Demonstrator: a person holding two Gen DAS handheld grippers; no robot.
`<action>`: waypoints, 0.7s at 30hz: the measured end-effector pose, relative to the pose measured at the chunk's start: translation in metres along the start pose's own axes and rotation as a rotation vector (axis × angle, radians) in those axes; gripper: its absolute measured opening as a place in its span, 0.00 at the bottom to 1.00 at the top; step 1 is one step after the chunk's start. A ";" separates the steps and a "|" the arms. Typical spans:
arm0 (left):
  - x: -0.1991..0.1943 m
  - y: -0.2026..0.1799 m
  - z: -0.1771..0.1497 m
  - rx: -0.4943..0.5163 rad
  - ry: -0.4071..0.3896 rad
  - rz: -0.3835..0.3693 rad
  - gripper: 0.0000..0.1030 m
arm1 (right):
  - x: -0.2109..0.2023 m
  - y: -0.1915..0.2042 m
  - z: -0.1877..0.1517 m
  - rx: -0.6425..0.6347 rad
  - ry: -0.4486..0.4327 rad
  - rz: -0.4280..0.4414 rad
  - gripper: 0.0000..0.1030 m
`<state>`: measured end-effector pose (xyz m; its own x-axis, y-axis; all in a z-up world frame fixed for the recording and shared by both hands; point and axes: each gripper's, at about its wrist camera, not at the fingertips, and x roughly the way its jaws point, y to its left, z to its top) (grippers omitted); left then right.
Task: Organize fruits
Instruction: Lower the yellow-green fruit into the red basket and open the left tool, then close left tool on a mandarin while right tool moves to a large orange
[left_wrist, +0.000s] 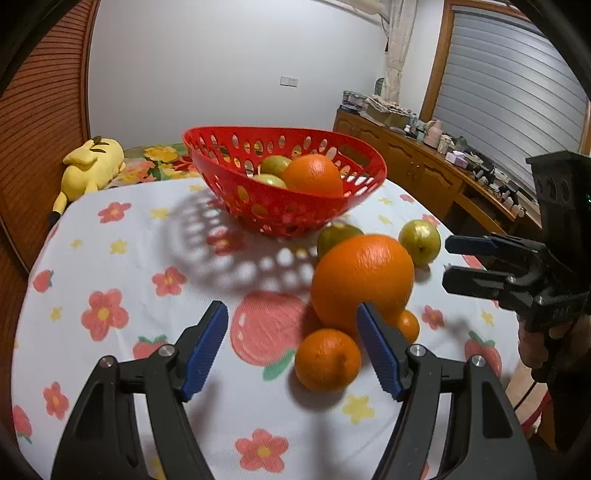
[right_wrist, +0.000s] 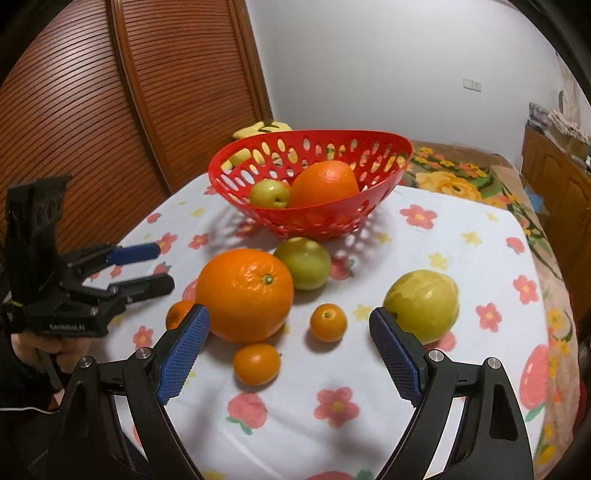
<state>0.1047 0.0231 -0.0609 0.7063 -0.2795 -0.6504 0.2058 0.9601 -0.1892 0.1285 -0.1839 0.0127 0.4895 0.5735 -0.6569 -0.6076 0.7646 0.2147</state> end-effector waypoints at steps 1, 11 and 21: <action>0.000 0.000 -0.001 0.000 0.003 0.000 0.70 | 0.001 0.001 -0.001 0.001 -0.001 0.002 0.87; 0.007 -0.014 -0.019 0.016 0.049 -0.040 0.70 | 0.003 0.004 -0.006 0.010 0.000 0.008 0.87; 0.025 -0.017 -0.029 0.024 0.102 -0.052 0.60 | 0.009 0.007 -0.012 0.011 0.005 0.011 0.87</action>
<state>0.0987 -0.0001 -0.0952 0.6219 -0.3265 -0.7118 0.2573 0.9437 -0.2081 0.1214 -0.1774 0.0001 0.4800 0.5803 -0.6579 -0.6056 0.7618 0.2300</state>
